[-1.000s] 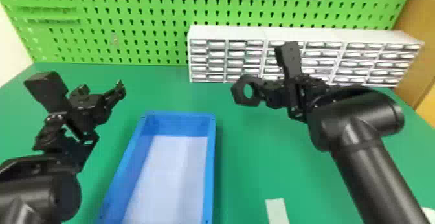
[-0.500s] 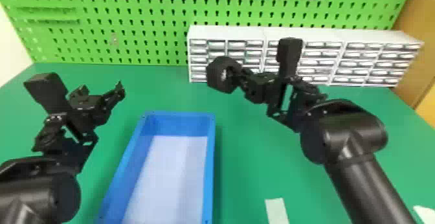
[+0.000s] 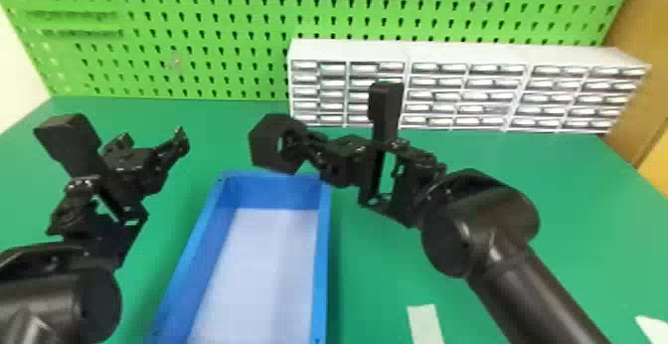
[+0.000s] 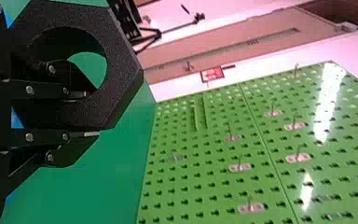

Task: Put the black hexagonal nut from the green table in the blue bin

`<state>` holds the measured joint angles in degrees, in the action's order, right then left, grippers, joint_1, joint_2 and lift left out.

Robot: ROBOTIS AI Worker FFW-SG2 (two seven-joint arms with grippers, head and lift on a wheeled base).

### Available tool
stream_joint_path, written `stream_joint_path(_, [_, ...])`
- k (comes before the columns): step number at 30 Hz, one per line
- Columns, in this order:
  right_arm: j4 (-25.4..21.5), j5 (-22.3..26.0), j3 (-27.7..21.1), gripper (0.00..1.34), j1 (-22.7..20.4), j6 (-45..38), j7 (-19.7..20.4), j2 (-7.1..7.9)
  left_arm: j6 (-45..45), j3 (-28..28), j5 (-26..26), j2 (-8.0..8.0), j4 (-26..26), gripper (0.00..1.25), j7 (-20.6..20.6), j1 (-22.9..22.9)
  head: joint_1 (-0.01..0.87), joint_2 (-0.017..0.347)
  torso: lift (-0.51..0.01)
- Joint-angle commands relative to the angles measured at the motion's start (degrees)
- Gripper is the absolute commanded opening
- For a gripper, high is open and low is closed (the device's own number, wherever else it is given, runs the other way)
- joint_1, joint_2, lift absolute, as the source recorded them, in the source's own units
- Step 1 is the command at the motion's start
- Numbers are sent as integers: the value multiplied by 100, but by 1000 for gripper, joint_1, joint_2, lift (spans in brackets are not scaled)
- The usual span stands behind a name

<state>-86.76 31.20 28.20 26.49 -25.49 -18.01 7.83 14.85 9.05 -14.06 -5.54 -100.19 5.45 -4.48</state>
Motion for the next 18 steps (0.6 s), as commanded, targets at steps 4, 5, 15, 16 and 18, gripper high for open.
stream_joint_path(4, [2,273,485,273,23,0,-1,87,0,9,0,0,-1,985,0,9,666,32,-100])
stream_joint_path(5, [2,282,520,273,23,-9,-1,96,0,9,0,0,-1,985,0,9,666,32,-100])
stream_joint_path(15, [2,273,581,591,50,-97,8,122,0,1,0,0,-1,985,0,0,666,32,-100])
stream_joint_path(16, [2,255,572,710,50,-105,8,131,0,1,0,0,-1,985,0,0,666,32,-100])
stream_joint_path(18, [2,229,555,939,41,-105,17,131,0,1,0,0,-1,985,0,9,666,32,-100])
